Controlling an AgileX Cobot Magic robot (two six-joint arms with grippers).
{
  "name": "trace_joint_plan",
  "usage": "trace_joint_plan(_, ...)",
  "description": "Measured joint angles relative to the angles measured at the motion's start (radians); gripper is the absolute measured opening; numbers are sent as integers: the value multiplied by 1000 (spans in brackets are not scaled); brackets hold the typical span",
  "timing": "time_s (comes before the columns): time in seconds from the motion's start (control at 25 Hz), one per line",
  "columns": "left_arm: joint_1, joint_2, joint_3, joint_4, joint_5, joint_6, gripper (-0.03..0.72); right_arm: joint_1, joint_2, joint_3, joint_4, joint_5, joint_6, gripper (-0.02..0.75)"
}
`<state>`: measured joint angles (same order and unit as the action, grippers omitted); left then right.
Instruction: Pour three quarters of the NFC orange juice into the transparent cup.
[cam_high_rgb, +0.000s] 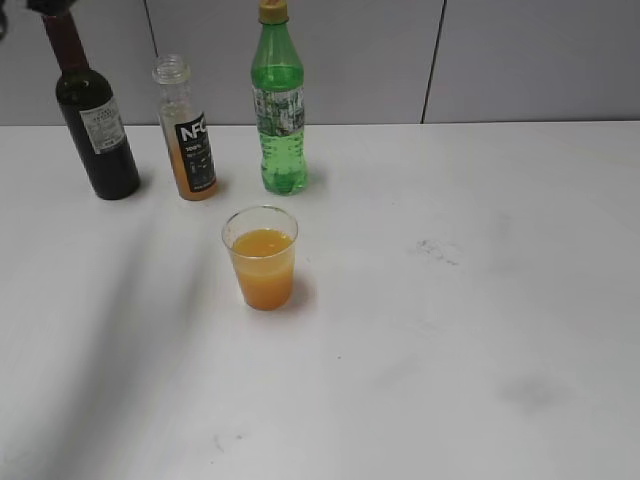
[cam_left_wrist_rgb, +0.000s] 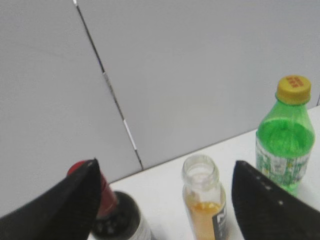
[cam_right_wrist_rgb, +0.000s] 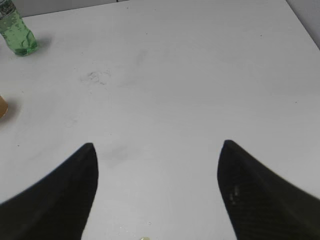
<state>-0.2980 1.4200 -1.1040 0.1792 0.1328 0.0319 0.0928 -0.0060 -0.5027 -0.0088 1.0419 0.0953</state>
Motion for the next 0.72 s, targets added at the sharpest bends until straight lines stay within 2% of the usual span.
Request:
trace_joint_plan(0.36,31,-233,1,-8,425,0,603,0,0,0,0,0,0,571)
trace_joint_plan(0.72,201,-337,1,-9,734,0,594,0,0,0,0,0,0,571)
